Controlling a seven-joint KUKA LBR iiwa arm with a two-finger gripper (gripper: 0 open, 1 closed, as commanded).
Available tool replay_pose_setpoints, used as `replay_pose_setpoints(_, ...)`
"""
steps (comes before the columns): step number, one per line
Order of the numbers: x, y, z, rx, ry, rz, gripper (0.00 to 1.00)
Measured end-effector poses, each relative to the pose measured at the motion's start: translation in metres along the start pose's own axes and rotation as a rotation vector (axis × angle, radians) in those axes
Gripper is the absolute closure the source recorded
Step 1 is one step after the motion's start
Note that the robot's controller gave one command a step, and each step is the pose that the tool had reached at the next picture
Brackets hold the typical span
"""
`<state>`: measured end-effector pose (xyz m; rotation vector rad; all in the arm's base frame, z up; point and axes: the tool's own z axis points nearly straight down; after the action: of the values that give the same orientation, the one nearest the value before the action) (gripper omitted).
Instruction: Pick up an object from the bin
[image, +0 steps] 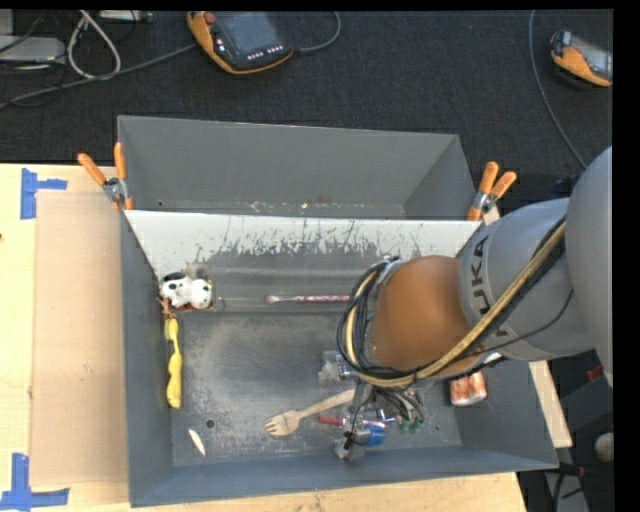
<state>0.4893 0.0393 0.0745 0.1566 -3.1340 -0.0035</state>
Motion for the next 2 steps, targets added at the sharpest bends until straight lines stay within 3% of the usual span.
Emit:
replay_pose_setpoints(1, -0.0048, -0.0257, 0.0051, -0.003, -0.004, 0.092, 1.00)
replay_pose_setpoints(2, -0.0048, -0.0257, 0.0051, -0.003, -0.004, 0.093, 1.00)
